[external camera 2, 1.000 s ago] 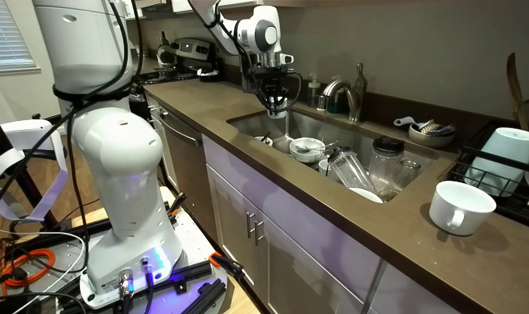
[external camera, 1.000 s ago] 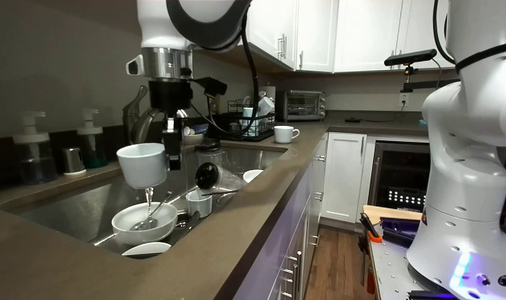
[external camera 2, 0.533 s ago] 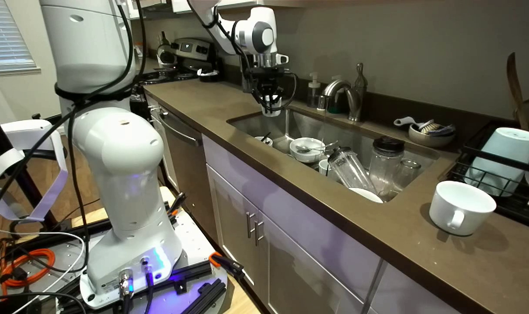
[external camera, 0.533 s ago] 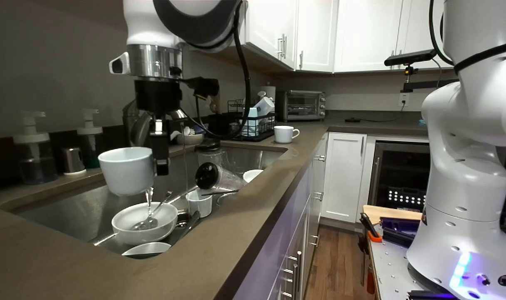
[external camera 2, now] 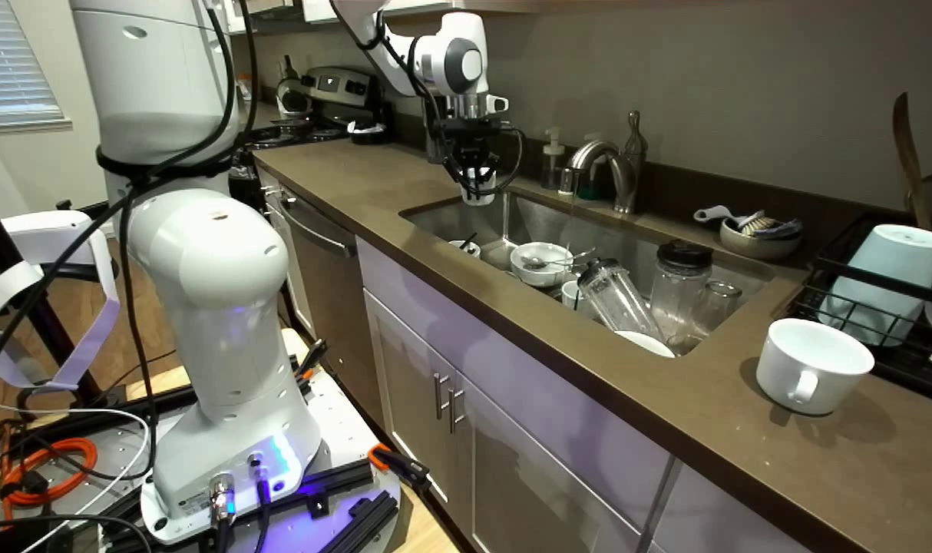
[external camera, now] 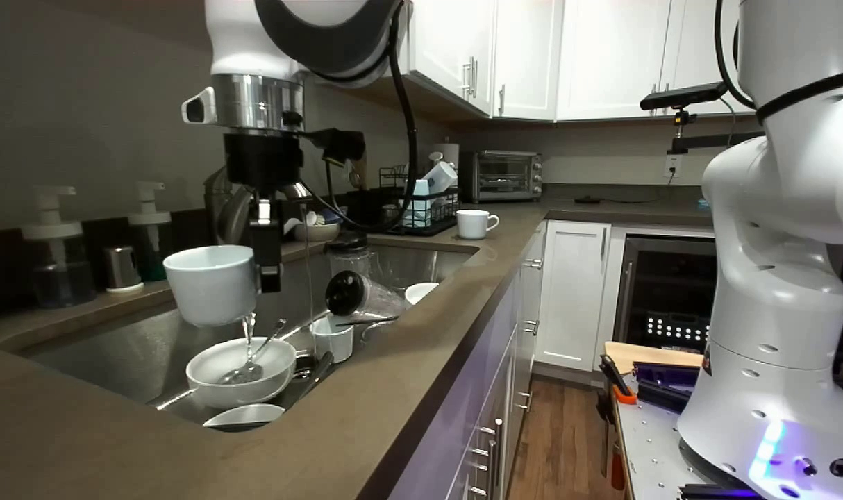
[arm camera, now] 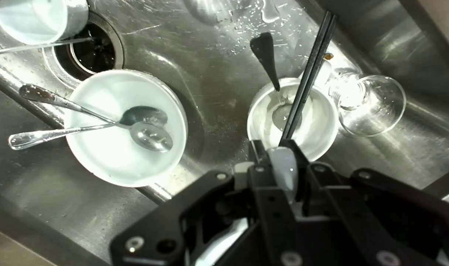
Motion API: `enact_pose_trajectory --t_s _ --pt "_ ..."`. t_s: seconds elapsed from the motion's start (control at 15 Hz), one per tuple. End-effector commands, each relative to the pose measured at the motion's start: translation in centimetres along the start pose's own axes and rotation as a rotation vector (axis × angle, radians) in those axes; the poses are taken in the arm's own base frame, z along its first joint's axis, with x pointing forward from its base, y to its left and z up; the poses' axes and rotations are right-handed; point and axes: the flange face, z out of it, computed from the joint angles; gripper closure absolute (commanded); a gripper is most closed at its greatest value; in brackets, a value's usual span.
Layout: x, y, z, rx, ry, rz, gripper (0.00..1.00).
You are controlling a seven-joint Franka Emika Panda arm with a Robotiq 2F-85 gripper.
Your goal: Pick up the mug cup from the countertop, move it to the right and then move it to the left back on the countertop.
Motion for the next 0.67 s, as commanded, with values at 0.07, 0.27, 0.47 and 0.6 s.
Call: enact_pose_trajectory --t_s 0.07,0.27,0.47,0.6 --pt "0.2 -0.2 0.0 0.005 -0.001 -0.007 0.95" --pt "0.8 -0.9 0.7 0.014 -0.008 -0.026 0.95" --pt "1.5 -1.9 1.0 0.023 -0.008 -0.049 0.95" --pt "2.1 -2.6 0.8 0.025 -0.002 -0.069 0.95"
